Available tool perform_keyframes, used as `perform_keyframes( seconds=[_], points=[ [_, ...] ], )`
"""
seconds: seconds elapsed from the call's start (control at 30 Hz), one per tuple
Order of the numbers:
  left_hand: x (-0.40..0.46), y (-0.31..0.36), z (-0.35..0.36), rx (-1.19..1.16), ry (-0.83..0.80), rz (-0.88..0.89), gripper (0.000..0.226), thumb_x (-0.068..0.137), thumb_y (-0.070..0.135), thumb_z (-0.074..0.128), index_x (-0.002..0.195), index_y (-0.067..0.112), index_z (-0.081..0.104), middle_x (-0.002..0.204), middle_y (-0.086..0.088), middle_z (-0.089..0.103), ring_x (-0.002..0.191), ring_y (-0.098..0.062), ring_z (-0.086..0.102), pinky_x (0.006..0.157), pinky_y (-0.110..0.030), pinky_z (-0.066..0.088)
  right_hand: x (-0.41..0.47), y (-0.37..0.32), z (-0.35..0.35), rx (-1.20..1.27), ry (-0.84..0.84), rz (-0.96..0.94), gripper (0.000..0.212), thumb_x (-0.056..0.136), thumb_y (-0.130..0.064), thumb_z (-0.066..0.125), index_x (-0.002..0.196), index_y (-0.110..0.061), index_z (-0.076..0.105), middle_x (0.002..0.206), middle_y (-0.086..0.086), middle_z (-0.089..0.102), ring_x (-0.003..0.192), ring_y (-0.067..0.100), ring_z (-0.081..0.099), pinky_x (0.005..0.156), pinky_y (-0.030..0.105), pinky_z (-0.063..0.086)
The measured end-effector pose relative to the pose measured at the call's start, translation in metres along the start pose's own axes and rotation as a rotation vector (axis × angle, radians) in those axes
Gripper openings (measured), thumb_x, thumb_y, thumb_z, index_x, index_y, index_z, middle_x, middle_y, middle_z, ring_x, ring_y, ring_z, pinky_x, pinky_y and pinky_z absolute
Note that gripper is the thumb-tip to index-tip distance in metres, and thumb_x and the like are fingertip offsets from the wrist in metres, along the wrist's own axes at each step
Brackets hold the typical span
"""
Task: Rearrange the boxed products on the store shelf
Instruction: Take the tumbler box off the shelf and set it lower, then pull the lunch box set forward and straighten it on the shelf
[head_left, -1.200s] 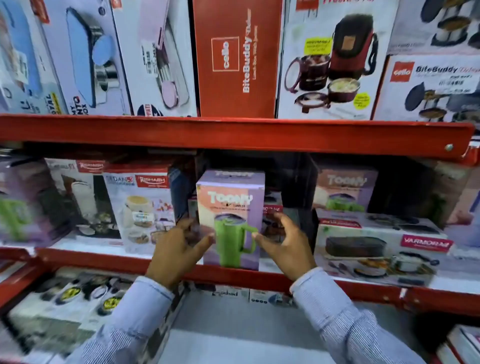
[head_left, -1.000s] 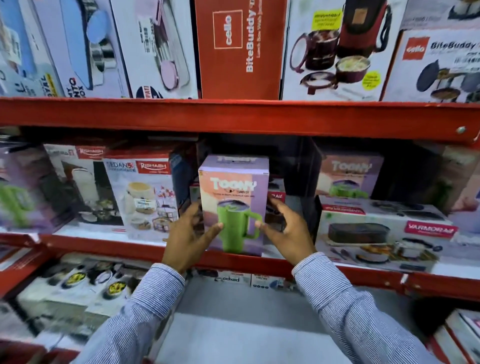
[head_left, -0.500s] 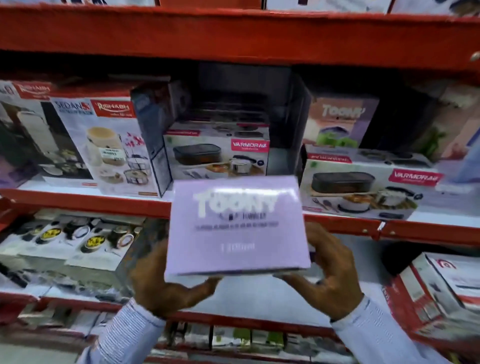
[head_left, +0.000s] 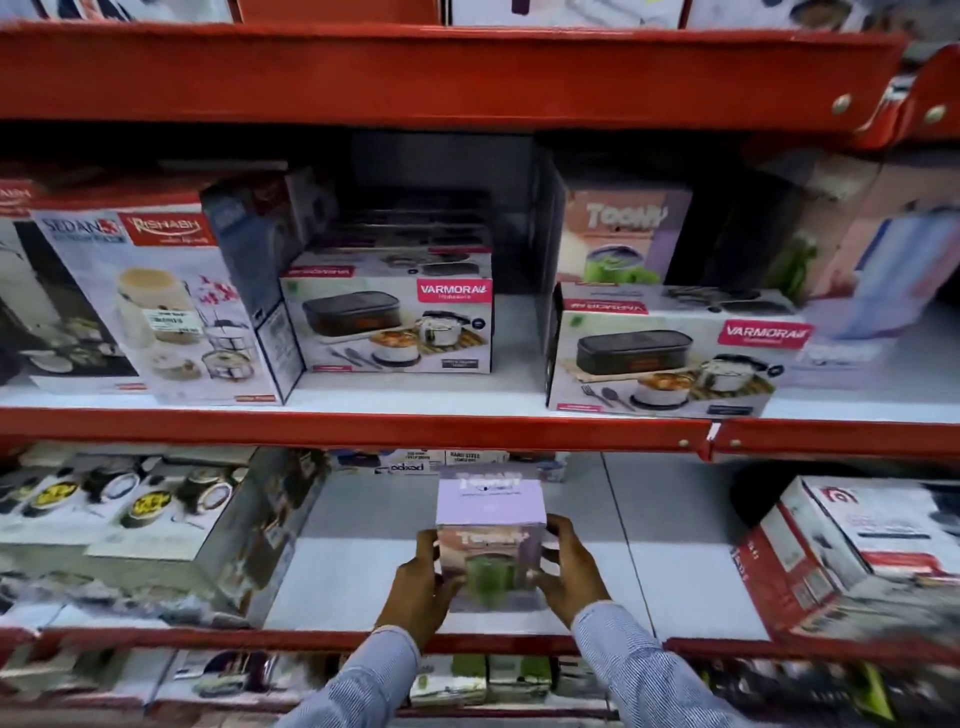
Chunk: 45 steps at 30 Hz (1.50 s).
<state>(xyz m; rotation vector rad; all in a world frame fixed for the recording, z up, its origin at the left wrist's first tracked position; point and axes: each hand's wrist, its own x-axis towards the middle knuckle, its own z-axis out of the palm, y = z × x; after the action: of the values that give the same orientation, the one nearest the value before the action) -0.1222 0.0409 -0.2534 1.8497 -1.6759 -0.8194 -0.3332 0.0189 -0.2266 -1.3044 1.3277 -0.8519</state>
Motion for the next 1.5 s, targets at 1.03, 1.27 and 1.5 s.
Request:
perform_keyframes(
  seconds=[1.03, 1.27, 1.5],
  points=[
    [0.054, 0.244, -0.075, -0.329, 0.284, 0.313, 0.063, 0.081, 0.038, 0.070, 0.138, 0.025, 0.049, 0.136, 0.001, 0.064, 0.124, -0.022, 0.061, 0.106, -0.047, 0.052, -0.004, -0.168, -0.167, 0.182, 0.841, -0.345, 0.050, 0.084, -0.006, 0.068, 0.130, -0.016, 0.054, 0.125, 0.012, 0.066, 0.110, 0.026, 0.064, 0.102, 0.046, 0.050],
    [0.015, 0.224, -0.118, -0.439, 0.547, 0.388, 0.065, 0.083, 0.026, 0.074, 0.143, 0.025, 0.049, 0.133, 0.005, 0.066, 0.120, -0.013, 0.063, 0.103, -0.031, 0.055, -0.026, -0.184, -0.120, 0.229, 0.848, -0.554, 0.050, 0.080, -0.009, 0.069, 0.128, -0.011, 0.057, 0.119, 0.012, 0.069, 0.099, -0.001, 0.067, 0.090, 0.014, 0.053],
    [-0.006, 0.149, -0.190, -0.463, 0.778, 0.276, 0.060, 0.078, 0.018, 0.078, 0.126, 0.036, 0.047, 0.127, 0.001, 0.068, 0.111, -0.012, 0.068, 0.098, -0.031, 0.056, -0.020, -0.205, -0.018, 0.126, 0.633, -0.560, 0.058, 0.075, -0.023, 0.064, 0.132, -0.013, 0.057, 0.118, 0.005, 0.071, 0.106, 0.014, 0.069, 0.091, 0.033, 0.058]
  ],
)
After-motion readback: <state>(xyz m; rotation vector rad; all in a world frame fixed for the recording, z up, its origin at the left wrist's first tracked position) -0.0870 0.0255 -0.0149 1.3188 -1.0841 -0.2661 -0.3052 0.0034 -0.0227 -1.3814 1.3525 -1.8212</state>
